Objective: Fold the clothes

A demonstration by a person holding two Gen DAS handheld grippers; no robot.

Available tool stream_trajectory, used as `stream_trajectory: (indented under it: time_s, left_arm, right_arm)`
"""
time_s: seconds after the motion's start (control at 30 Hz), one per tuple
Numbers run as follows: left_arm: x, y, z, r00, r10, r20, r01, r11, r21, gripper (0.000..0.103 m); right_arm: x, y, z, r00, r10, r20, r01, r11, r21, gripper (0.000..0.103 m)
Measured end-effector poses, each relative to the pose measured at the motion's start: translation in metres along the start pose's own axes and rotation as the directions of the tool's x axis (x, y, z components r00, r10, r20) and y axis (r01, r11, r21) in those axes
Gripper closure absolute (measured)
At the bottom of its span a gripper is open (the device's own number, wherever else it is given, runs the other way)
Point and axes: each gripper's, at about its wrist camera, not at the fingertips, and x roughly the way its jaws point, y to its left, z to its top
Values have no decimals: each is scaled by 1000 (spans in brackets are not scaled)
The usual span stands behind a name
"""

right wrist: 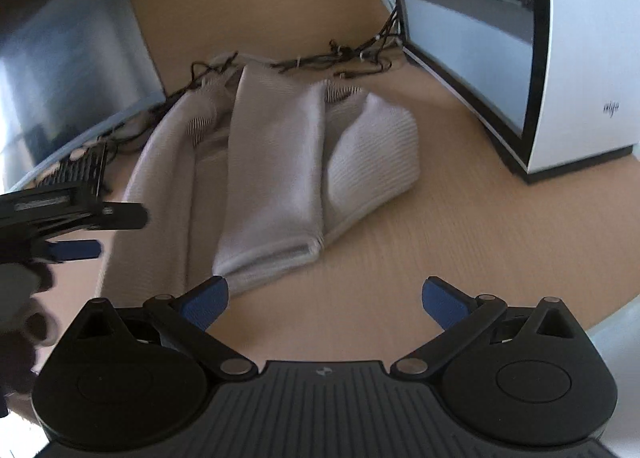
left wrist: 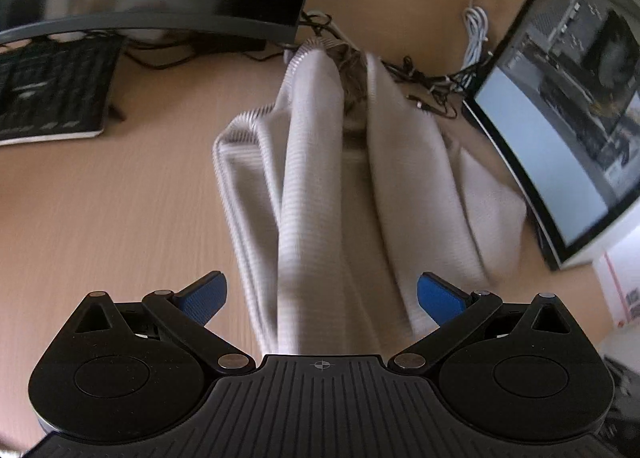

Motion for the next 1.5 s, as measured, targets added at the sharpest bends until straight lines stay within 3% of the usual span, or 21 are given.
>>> stream_trajectory:
  time_s: [0.3,0.4,0.5,0.57,0.63,0.73,0.87,1.0,1.17,1.23,1.27,1.37,1.43,1.5]
  left_arm:
    - [37,-3,47,993,-119,-10,119,990,69,3]
    - [46,-1,49,994,-105,-35,107,992,67,29]
    - [59,0,47,991,-106,-82,110,993,40,40]
    - [68,-2,42,992,-86,-96,91,995,46,53]
    - [71,-1,39,992,-50,-116,51,999,13,85]
    - [55,9,40,996,-62,-67,63,998,21,96]
    - [29,33,59,1000,24,18,-23,1000,-13,97]
    - [-7,60,80,977,138,160,-137,990,-21,97]
    - [-34,97,96,950,223,220,-212,974,-75,97]
    - [-35,108,94,948,238,209,-226,971,-83,97]
    - [-36,113,88,950,245,194,-233,969,-85,97]
    - [-35,123,70,954,256,154,-244,965,-91,97]
    - [-35,123,61,958,245,147,-231,968,-101,97]
    - [-36,123,53,962,230,148,-215,970,-110,97]
  right_arm:
    - [4,24,35,998,-69,11,69,997,-21,0]
    - [5,29,49,998,-58,28,60,996,-67,0]
    - [8,27,62,999,4,49,1,994,-112,0]
    - [22,24,73,999,34,40,-29,991,-128,0]
    - [36,21,84,997,65,31,-59,988,-144,0]
    - [60,26,103,993,112,28,-104,973,-207,0]
    - [97,47,129,991,123,48,-103,948,-302,0]
    - [136,62,143,980,189,-69,-201,941,-274,0]
    - [163,76,129,920,286,-266,-345,915,-209,0]
    - [160,84,121,915,285,-286,-356,903,-240,0]
    - [156,89,119,923,274,-270,-347,895,-280,0]
    - [146,111,120,974,186,-129,-225,856,-465,0]
    - [154,121,124,986,144,-79,-164,843,-512,0]
    - [174,123,129,984,110,-137,-163,861,-481,0]
